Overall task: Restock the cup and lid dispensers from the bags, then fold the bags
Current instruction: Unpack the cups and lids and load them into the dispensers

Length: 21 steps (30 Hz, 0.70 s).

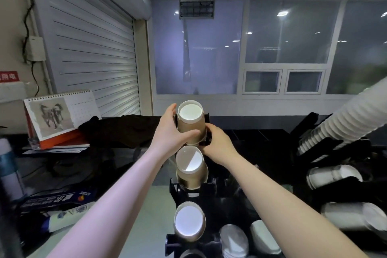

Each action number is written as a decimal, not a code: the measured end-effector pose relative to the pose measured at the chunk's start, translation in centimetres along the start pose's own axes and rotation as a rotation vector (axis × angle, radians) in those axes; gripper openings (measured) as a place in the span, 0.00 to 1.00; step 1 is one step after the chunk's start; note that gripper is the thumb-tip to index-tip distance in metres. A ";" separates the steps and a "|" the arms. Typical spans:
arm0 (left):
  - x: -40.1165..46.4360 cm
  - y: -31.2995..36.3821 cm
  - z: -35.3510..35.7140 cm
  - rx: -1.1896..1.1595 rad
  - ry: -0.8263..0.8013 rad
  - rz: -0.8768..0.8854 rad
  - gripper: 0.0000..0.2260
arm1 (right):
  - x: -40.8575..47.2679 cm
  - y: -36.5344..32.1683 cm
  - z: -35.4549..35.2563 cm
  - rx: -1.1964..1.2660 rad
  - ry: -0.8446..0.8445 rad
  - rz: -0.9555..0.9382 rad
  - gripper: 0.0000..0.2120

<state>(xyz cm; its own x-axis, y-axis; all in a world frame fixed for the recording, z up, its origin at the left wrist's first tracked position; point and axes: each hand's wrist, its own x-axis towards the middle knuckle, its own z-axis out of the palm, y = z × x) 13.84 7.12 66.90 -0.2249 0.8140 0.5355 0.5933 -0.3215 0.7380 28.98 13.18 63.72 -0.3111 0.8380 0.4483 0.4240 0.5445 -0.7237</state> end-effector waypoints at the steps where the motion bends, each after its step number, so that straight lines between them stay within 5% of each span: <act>1: 0.4 0.2 0.5 -0.015 0.001 0.012 0.46 | 0.2 0.2 0.1 0.011 0.012 -0.007 0.24; 6: 1.2 1.0 1.7 -0.071 0.074 0.014 0.30 | 0.9 1.3 0.7 0.085 0.001 0.017 0.44; 9: 1.3 0.8 1.6 -0.068 0.109 0.017 0.28 | 1.2 2.0 1.2 0.103 0.000 0.039 0.48; 21: 1.7 4.0 -0.5 -0.080 0.257 0.079 0.27 | 1.5 2.4 2.0 -0.077 0.131 0.020 0.39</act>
<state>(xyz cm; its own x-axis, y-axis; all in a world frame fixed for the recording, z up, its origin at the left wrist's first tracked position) 15.42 7.03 70.95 -0.3751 0.6386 0.6719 0.5563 -0.4247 0.7142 27.78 15.67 61.60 -0.1910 0.8432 0.5026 0.4947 0.5249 -0.6926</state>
